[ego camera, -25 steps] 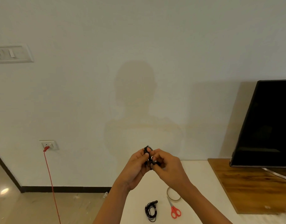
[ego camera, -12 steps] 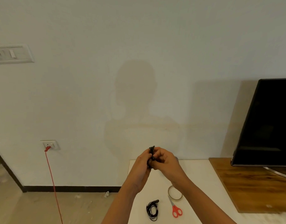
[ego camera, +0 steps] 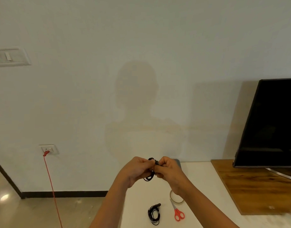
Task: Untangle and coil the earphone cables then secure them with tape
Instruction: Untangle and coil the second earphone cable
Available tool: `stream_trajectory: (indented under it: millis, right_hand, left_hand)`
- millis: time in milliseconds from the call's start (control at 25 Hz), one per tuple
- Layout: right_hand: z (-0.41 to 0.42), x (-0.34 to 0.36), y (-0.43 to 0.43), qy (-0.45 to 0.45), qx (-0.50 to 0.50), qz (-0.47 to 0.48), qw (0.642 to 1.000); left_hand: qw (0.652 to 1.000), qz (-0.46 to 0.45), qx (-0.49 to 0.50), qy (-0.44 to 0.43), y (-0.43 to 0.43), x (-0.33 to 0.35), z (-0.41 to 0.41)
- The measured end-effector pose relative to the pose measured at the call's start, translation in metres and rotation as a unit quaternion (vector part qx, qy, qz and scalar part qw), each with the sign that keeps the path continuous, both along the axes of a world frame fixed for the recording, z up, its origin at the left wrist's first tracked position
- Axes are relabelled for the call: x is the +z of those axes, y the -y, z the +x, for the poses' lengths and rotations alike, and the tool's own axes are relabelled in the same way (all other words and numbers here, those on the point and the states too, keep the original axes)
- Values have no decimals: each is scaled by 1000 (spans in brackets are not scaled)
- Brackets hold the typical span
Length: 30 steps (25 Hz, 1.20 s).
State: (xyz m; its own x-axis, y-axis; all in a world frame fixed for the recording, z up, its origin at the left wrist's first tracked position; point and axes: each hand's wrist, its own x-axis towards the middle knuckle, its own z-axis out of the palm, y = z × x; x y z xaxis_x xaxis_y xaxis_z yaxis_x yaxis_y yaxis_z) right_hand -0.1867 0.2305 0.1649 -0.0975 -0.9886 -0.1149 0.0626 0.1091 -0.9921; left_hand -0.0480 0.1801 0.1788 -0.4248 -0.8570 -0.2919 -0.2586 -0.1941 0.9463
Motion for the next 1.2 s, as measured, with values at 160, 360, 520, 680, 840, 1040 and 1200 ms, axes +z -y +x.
stream_trajectory:
  millis: [160, 360, 520, 680, 840, 1040, 1200]
  right_hand:
    - [1, -3, 3, 36, -5, 21, 999]
    - [-3, -4, 5, 24, -11, 27, 999]
    - [-7, -4, 4, 22, -14, 20, 999]
    - [-6, -5, 5, 41, -2, 18, 999]
    - [-5, -8, 6, 49, 5, 43, 998]
    - [-8, -2, 9, 65, 10, 59, 996]
    - [-13, 5, 10, 22, 43, 72, 996]
  left_hand:
    - [984, -135, 3, 119, 1, -2, -5]
    - [939, -262, -10, 220, -7, -5, -4]
    - [961, -208, -75, 164, -6, -13, 3]
    - [979, -142, -103, 106, -2, -20, 11]
    - [982, -131, -90, 102, -3, -17, 11]
    - [985, -94, -108, 95, -7, -21, 10]
    - [988, -67, -122, 70, -12, -24, 7]
